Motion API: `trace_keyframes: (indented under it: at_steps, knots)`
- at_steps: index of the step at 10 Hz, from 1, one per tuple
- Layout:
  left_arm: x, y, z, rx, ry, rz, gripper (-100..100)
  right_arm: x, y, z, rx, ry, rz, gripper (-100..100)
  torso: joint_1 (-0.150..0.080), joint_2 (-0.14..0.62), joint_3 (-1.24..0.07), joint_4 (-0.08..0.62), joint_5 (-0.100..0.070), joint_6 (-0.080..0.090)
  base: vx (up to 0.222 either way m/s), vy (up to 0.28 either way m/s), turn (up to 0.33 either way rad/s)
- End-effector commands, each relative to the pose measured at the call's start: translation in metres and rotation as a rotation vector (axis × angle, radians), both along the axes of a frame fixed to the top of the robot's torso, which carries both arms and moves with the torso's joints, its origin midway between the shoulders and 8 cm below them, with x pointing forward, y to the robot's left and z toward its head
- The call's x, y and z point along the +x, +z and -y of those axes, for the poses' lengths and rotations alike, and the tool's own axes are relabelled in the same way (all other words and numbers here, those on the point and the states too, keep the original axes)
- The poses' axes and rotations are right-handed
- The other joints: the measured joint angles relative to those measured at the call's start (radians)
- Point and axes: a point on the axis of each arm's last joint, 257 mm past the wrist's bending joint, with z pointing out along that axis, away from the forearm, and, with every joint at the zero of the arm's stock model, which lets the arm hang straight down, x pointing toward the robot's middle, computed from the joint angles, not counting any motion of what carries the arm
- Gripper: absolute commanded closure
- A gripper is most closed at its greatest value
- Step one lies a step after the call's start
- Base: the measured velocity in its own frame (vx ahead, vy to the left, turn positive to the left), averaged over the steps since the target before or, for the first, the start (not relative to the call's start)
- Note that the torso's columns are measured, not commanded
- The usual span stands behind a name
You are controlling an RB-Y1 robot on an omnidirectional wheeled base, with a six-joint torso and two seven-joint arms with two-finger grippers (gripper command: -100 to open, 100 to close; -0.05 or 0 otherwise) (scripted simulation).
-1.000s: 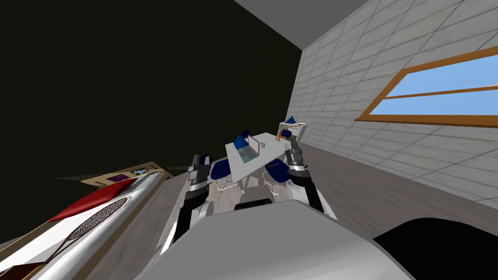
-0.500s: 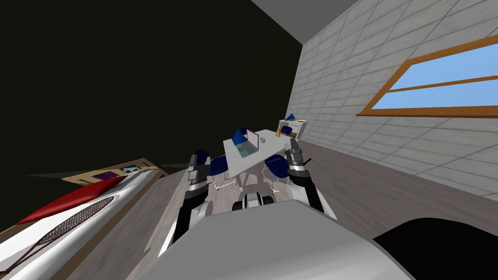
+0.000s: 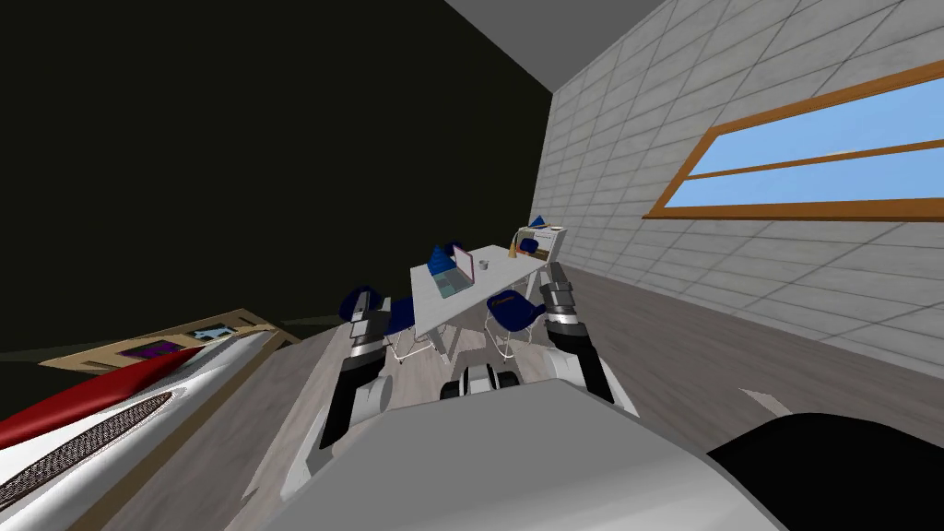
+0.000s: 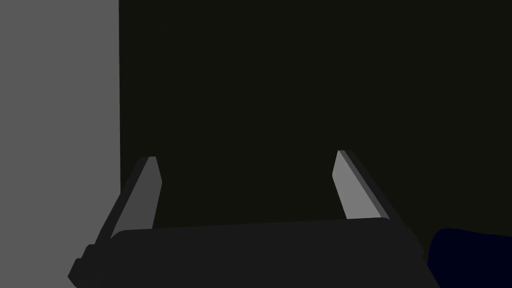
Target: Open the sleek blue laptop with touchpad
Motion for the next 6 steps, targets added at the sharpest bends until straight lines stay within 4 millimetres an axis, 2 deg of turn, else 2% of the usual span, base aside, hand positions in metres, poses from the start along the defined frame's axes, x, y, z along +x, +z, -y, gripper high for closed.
trace_keyframes:
  at_steps: [1, 3, 4, 5, 6]
  knots:
    - [0.008, -0.005, -0.025, 0.023, 0.040, -0.016, -100, 0.000, 0.000, 0.000, 0.000, 0.000, 0.000, 0, 0.001, -0.001, 0.000, 0.000, 0.000, 0.000, -0.053, -0.154, -0.053]
    - [0.018, -0.010, -0.056, 0.038, 0.086, -0.035, -100, 0.000, 0.000, 0.000, 0.000, 0.000, 0.000, 0, 0.003, -0.001, -0.001, 0.000, 0.001, 0.000, -0.040, -0.192, -0.137]
    - [0.017, -0.010, -0.062, 0.041, 0.100, -0.038, -100, 0.000, 0.000, 0.000, 0.000, 0.000, 0.000, 0, -0.002, -0.001, -0.001, 0.000, -0.001, 0.000, -0.018, -0.174, -0.088]
    - [0.021, -0.014, -0.080, 0.042, 0.127, -0.050, -100, 0.000, 0.000, 0.000, 0.000, 0.000, 0.000, 0, 0.000, -0.001, -0.001, 0.000, 0.000, 0.000, -0.011, -0.168, -0.130]
    - [0.020, -0.013, -0.083, 0.045, 0.135, -0.049, -100, 0.000, 0.000, 0.000, 0.000, 0.000, 0.000, 0, 0.001, -0.001, -0.001, 0.000, 0.000, 0.000, -0.017, -0.122, -0.062]
